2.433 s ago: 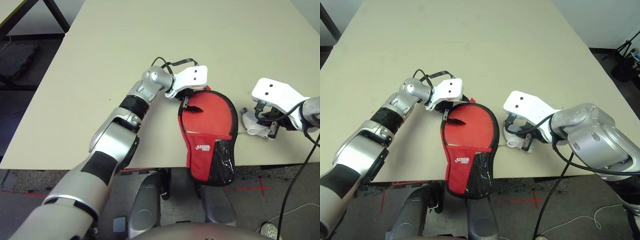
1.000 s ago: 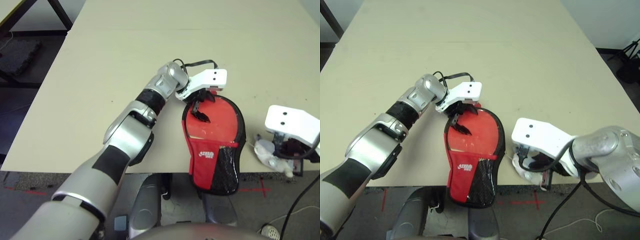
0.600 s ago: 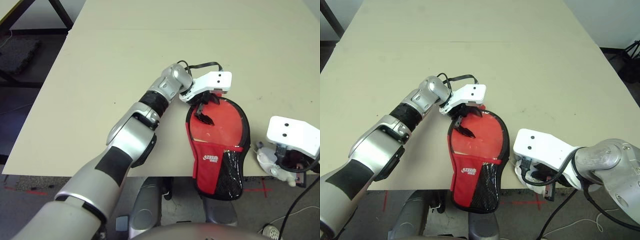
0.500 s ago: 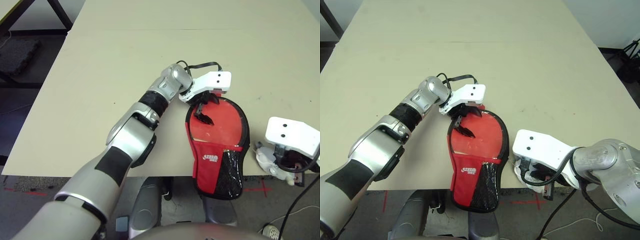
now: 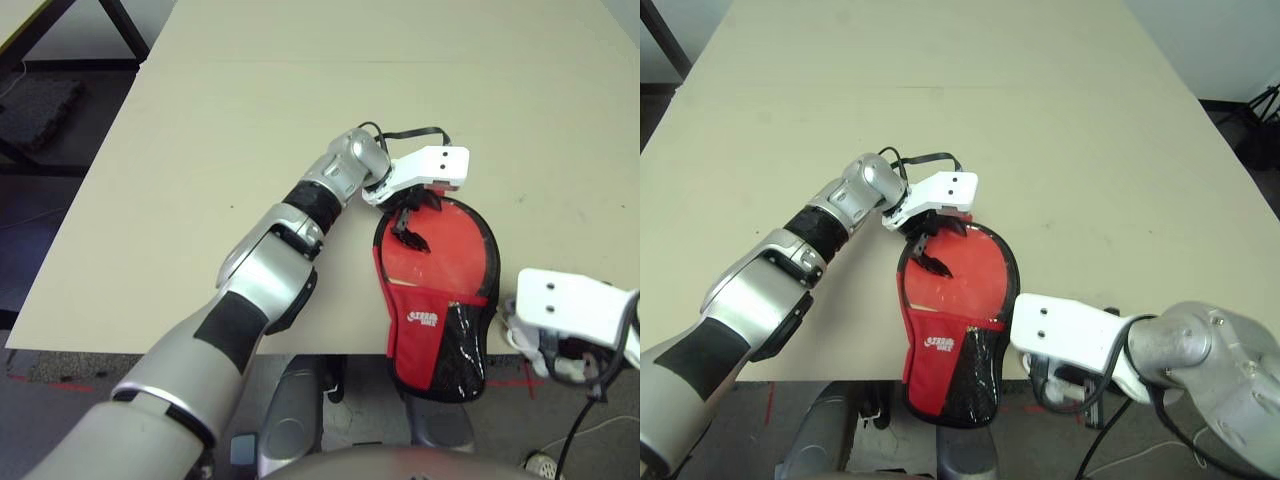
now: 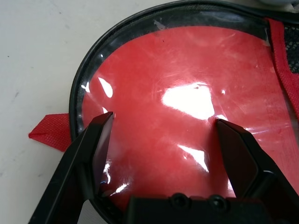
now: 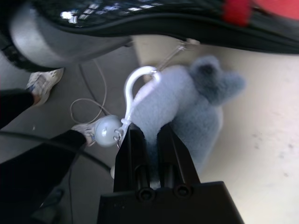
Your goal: Store the ping-pong paddle in its case and zip it.
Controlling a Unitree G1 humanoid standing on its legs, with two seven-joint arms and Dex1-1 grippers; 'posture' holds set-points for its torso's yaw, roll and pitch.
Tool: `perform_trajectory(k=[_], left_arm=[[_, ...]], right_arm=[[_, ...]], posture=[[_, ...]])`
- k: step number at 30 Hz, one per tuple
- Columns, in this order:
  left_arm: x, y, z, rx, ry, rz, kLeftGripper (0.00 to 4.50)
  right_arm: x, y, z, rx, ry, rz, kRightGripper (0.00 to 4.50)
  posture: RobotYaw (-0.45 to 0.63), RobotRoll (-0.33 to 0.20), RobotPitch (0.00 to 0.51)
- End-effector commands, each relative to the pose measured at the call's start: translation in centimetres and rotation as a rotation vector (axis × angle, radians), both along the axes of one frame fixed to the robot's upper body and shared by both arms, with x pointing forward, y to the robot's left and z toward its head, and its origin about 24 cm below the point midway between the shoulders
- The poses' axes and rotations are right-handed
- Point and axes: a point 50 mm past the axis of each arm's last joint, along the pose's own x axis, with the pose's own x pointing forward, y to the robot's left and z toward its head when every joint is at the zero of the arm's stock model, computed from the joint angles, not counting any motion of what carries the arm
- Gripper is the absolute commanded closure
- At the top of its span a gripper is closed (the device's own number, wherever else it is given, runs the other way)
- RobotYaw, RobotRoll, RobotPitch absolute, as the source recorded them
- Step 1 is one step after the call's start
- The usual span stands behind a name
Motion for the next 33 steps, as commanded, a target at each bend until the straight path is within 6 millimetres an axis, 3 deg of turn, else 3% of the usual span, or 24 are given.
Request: perform_trajectory(k=[1, 8, 12, 21, 26, 33], left_arm=[[0.2, 2.7, -4.6, 0.212, 0.043, 0.098, 0.0], [0.1, 2.5, -4.7, 0.201, 0.048, 0.096, 0.0], [0.1, 2.5, -4.5, 0.177, 0.045, 0.091, 0.0], [-0.2, 3.9, -3.5, 0.111, 0.058, 0.08, 0.0], [-0.4, 4.7, -2.4, 0.034, 0.056, 0.125, 0.0], [-0.1, 5.0, 0.3, -0.149, 0.076, 0.221, 0.0]], right_arm=[[-2.6, 0.2, -1.7, 0.014, 0.243, 0.019, 4.5], [-1.6, -0.5, -1.7, 0.002, 0.182, -0.008, 4.5], [-0.3, -1.1, -0.6, 0.041, 0.15, -0.116, 4.5], [3.6, -3.6, 6.7, 0.245, 0.094, -0.413, 1.52], [6.7, -4.9, 10.1, 0.456, -0.17, -0.518, 0.02], [11.8, -5.2, 10.3, 0.663, -0.475, -0.702, 0.02]], posture=[[-0.24, 0.0, 0.281], [-0.24, 0.0, 0.281], [-0.23, 0.0, 0.28], [-0.2, 0.0, 0.283], [-0.19, 0.0, 0.284], [-0.16, 0.0, 0.283]])
